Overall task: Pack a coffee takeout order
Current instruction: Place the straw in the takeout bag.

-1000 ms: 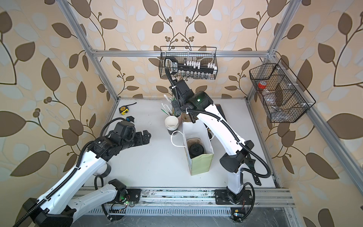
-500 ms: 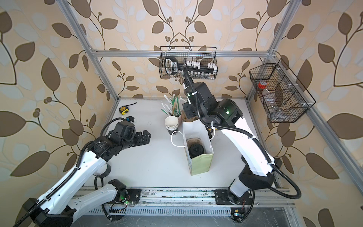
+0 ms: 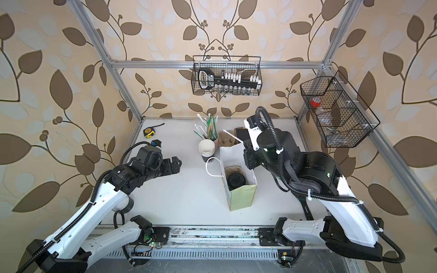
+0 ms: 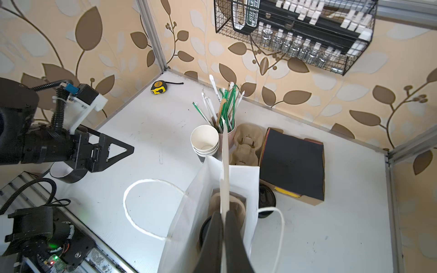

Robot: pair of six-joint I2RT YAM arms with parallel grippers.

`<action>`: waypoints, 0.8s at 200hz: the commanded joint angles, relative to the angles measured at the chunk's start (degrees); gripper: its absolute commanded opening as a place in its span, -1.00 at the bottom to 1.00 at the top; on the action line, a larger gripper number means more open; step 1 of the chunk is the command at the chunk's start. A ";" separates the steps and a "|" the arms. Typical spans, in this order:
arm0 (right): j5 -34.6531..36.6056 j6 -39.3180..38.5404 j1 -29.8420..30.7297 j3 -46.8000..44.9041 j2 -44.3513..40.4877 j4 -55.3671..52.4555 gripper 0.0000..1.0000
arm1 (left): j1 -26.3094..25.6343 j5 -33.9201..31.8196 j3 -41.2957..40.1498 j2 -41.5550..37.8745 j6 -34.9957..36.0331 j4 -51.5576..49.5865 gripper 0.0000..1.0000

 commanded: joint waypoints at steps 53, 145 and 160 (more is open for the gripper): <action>-0.71 7.76 0.68 -12.31 -5.50 -5.03 -1.00 | 0.71 -0.22 -0.26 -0.73 0.51 0.55 0.98; -2.80 8.45 1.66 -20.28 1.41 -0.05 -1.00 | 0.72 -0.32 -0.26 -0.66 0.52 0.55 0.98; -3.32 8.35 1.71 -20.22 4.38 0.21 -1.00 | 0.71 -0.14 -0.17 -0.47 0.51 0.47 0.98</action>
